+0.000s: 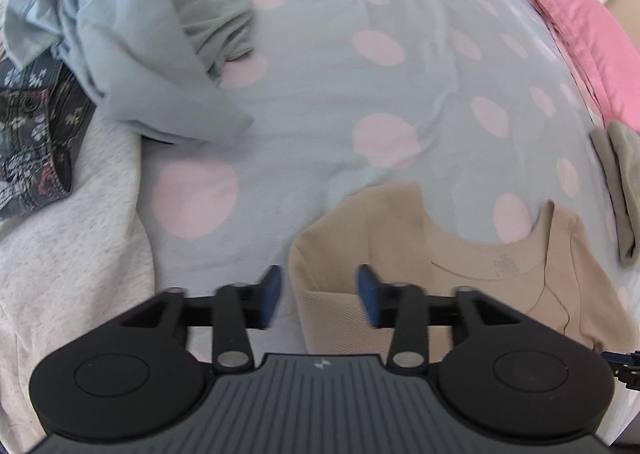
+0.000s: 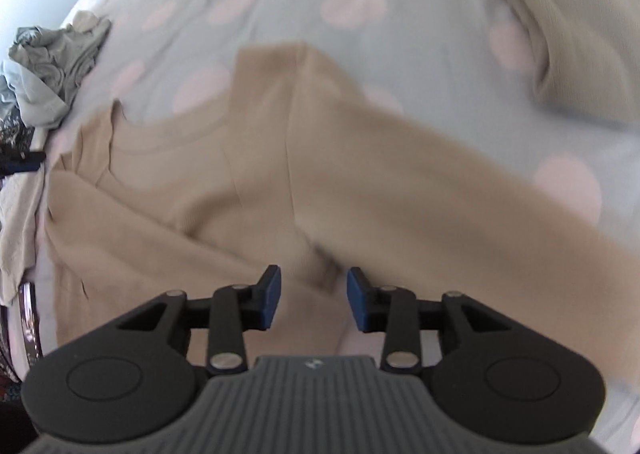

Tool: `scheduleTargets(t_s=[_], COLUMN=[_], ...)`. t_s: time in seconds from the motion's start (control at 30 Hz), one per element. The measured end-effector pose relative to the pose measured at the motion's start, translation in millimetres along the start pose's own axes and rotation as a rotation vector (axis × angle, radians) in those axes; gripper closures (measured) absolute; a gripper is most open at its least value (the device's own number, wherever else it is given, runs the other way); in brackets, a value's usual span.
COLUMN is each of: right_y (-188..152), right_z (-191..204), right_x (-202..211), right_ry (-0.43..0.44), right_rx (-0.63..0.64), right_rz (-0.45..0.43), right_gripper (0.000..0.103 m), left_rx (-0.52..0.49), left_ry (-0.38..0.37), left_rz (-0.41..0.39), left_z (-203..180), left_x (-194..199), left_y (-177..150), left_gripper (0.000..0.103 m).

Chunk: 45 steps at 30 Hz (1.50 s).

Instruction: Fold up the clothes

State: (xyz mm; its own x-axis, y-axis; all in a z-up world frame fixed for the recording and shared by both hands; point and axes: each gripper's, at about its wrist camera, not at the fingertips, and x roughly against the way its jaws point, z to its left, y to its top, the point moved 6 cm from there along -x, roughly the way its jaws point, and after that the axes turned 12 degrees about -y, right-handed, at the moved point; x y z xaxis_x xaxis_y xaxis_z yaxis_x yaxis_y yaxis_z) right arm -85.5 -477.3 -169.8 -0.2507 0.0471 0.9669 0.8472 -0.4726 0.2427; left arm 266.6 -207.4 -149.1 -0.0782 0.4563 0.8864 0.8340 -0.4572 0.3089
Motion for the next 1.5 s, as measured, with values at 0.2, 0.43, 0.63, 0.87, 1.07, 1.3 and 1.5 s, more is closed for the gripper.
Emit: scheduleTargets(t_s=[0.2,0.43,0.63,0.87,1.07,1.3,1.5], right_y=[-26,-20,21,64,74,57,38], right_z=[1,15,13,8,0,-15,-14], right_x=[-16,26,71,19,-7,4,-6], right_ry=[-0.022,-0.011,-0.069,-0.089,-0.142,-0.058,-0.022], right_rx=[-0.003,0.049,0.060,0.013,-0.009,-0.094,-0.107], right_rz=[0.083,-0.042,-0.244,-0.184,-0.181,-0.157,-0.129], right_gripper=[0.067,0.099,0.099,0.098,0.092,0.062,0.063], left_rx=[0.044,0.090,0.176,0.217,0.097,-0.045,-0.004], left_ry=[0.012,-0.027,-0.065,-0.035,-0.052,-0.096,-0.115], left_rz=[0.031,-0.019,-0.063,-0.135,-0.072,0.015,0.026], left_z=[2,10,21,33,21,-3,2], left_x=[-19,-9,-4,4,13,-5,-19], left_y=[-9,-8,-1,4,-11,-57,-84], left_gripper=[0.075,0.101,0.101,0.095,0.077,0.054,0.075])
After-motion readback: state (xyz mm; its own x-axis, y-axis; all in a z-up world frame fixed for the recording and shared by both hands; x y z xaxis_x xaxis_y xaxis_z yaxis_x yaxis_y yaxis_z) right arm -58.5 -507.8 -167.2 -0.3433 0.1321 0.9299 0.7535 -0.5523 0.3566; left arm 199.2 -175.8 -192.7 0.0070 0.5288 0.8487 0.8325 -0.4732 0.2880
